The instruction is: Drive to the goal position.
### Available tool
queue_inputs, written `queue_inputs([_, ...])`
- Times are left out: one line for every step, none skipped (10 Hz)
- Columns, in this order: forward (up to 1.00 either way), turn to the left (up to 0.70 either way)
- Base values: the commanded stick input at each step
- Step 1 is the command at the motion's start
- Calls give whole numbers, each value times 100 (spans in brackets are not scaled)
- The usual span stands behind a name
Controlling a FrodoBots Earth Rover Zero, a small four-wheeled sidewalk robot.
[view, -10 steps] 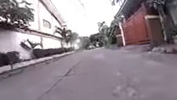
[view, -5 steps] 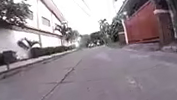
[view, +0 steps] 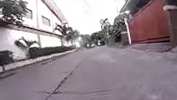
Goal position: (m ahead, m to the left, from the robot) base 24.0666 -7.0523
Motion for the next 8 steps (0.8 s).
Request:
queue_inputs([100, 1])
queue_inputs([100, 1])
queue_inputs([100, 1])
queue_inputs([100, 1])
queue_inputs([100, 1])
queue_inputs([100, 1])
queue_inputs([100, 1])
queue_inputs([100, 1])
